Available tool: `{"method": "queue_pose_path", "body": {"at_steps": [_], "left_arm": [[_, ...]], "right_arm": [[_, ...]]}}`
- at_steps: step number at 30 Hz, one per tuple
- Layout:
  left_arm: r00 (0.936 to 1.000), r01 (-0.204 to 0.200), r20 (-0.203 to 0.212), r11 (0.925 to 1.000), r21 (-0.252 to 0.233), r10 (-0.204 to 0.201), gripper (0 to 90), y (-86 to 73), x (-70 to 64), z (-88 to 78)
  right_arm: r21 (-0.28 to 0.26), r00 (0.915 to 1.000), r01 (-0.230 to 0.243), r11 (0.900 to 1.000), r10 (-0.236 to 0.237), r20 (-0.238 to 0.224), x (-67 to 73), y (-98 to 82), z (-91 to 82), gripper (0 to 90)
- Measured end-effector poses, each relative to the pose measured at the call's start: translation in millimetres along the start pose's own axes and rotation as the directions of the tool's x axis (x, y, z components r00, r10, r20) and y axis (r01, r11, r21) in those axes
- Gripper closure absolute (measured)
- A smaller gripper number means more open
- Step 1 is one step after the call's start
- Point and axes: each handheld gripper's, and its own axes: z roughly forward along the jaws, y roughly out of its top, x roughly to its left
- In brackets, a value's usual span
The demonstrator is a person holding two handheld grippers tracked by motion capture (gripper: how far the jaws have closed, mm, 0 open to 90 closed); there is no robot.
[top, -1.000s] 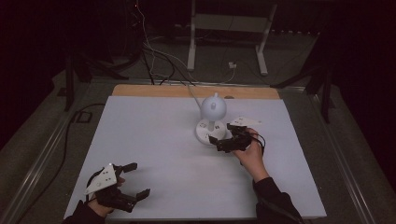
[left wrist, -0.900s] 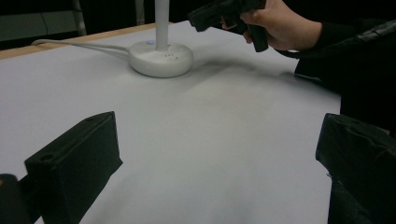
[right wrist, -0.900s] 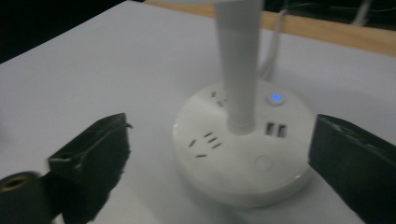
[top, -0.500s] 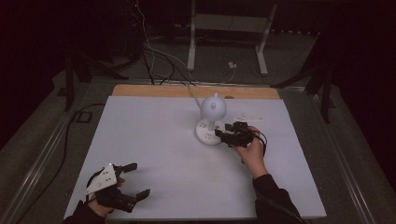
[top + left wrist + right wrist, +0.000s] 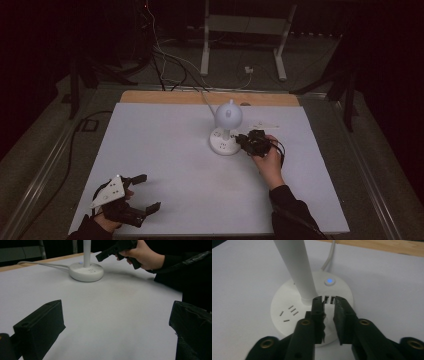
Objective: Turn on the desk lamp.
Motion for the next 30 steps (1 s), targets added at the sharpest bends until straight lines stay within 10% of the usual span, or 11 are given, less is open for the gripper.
{"method": "queue_pose_path", "body": {"at_steps": [30], "left_arm": [[1.0, -0.001, -0.002, 1.0, 0.001, 0.001, 0.4, 0.1, -0.4, -0.5]], "right_arm": [[0.042, 0.9963, 0.075, 0.996, -0.077, 0.038, 12.9, -2.6, 16.4, 90.0]]}}
